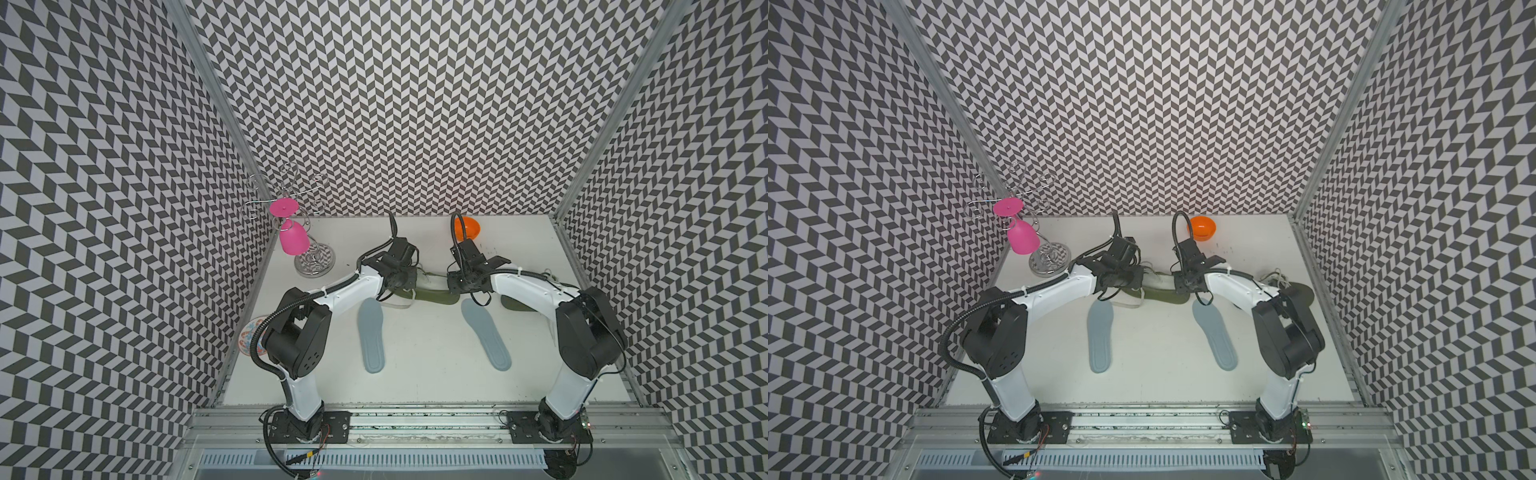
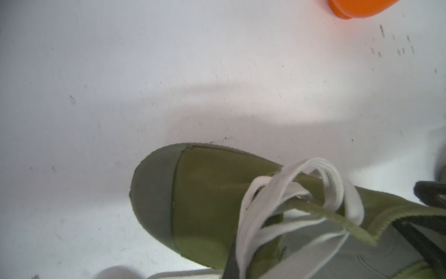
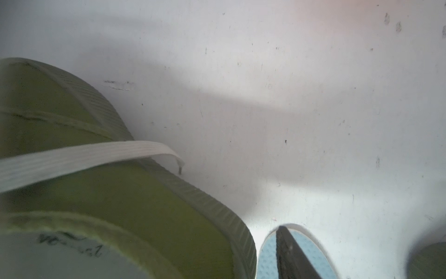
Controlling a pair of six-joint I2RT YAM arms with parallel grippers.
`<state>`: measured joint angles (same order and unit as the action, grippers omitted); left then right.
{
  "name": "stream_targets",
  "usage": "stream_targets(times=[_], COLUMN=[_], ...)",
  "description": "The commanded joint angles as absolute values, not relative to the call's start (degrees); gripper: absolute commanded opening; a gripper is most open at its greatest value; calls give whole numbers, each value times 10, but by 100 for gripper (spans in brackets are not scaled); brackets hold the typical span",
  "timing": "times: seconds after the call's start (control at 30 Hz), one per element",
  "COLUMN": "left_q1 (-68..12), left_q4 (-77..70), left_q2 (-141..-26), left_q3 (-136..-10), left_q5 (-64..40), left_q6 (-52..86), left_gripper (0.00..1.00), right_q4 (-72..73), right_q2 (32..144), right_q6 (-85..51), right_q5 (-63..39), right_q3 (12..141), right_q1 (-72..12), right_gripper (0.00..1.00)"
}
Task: Insert the insole into the shoe
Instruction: Adjust the shoe at the center of the board.
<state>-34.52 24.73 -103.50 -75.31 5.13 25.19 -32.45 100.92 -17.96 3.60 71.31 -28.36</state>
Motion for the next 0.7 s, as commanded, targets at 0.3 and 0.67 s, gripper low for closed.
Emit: stream_targets(times=[0.3,0.67], left_q1=[-329,-335], left_q4=[199,236], left_q2=[-1038,-1055], left_q3=[-712,-741], left_q5=[98,135], left_q6=[321,246], left_gripper=[0,0], right_q4=[-300,-274], right_q2=[1013,954], right_q6=[-189,-179], right_q5=[-95,-79], right_q3=[643,603], right_q1=[-245,-236], right_gripper=[35,38])
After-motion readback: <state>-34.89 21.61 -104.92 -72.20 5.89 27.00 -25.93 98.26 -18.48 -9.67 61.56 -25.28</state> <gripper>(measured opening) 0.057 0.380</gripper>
